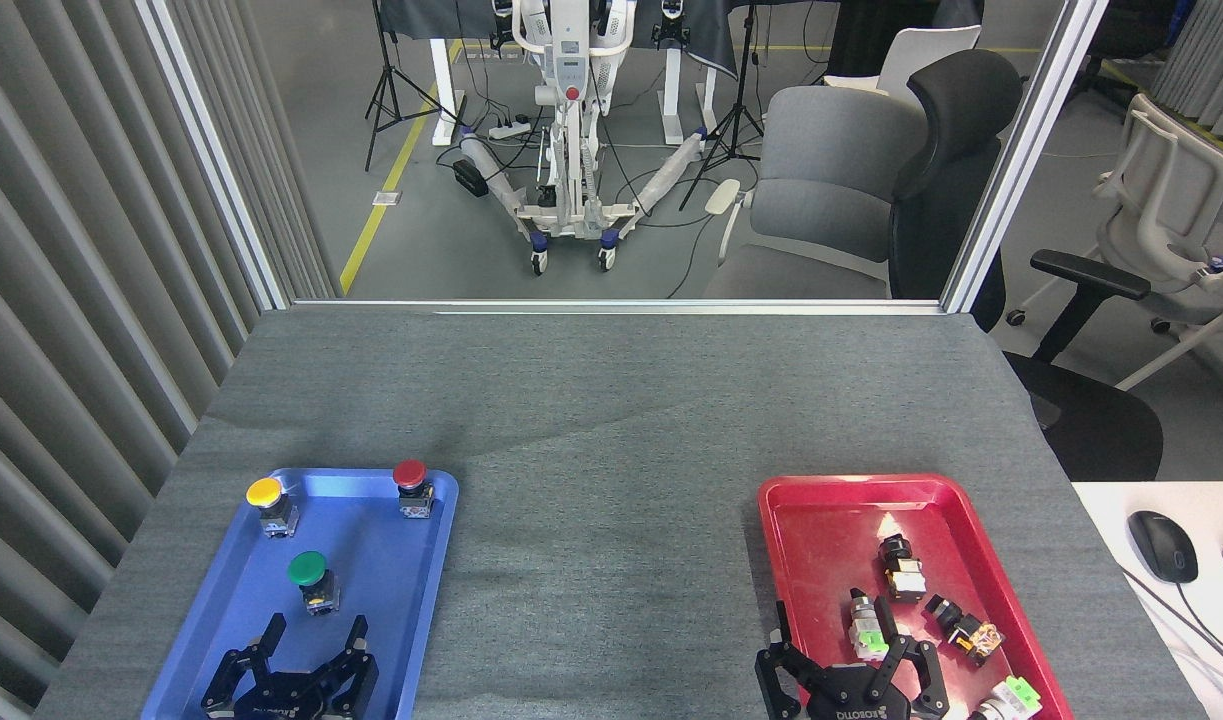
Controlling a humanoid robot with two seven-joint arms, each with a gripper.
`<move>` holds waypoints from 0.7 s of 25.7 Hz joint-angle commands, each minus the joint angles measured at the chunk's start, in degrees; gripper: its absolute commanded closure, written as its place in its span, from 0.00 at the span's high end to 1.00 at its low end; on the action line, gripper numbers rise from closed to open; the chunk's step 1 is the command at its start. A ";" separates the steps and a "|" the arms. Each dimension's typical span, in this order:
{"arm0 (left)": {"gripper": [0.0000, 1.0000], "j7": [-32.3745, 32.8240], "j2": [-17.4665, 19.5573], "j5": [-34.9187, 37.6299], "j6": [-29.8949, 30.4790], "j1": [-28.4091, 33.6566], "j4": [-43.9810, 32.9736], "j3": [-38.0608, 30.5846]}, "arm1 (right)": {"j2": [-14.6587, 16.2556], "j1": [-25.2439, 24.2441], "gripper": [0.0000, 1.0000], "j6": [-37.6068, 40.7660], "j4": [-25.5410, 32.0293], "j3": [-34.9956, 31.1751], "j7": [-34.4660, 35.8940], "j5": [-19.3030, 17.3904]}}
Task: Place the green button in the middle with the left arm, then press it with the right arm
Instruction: 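Lower the left gripper onto the green button and grasp it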
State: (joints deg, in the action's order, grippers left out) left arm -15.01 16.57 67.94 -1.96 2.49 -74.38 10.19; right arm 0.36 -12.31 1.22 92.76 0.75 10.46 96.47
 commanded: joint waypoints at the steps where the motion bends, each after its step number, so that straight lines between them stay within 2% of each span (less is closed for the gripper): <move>1: 0.94 -0.02 -1.90 0.00 -0.76 -4.51 7.76 0.35 | 0.16 1.06 1.00 0.10 -0.13 -0.05 -0.09 -0.75; 4: 0.94 -0.02 -2.78 0.17 -0.85 -7.94 12.86 0.27 | 0.34 1.32 1.00 0.01 -0.13 0.04 -0.26 -0.84; 8: 0.93 -0.55 -2.95 0.26 -1.55 -10.49 15.40 0.09 | -0.01 1.50 1.00 -0.08 -0.30 0.74 -0.26 -0.49; 13: 0.91 -1.07 -4.01 0.09 -6.65 -12.86 18.13 0.27 | 0.60 1.85 1.00 0.01 -0.22 1.62 -0.17 -0.75; 14: 0.86 -1.07 -4.01 0.09 -6.83 -13.13 18.39 0.27 | 0.69 1.85 1.00 0.10 -0.30 1.53 -0.17 -0.84; 18: 0.41 -1.16 -4.18 0.17 -6.65 -13.30 18.48 0.35 | 0.87 1.94 1.00 0.98 -0.21 1.27 -0.53 -1.02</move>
State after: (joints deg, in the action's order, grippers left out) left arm -16.03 12.58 68.05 -8.42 -10.45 -56.20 10.45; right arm 1.05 -10.52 1.34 92.52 2.25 10.22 95.61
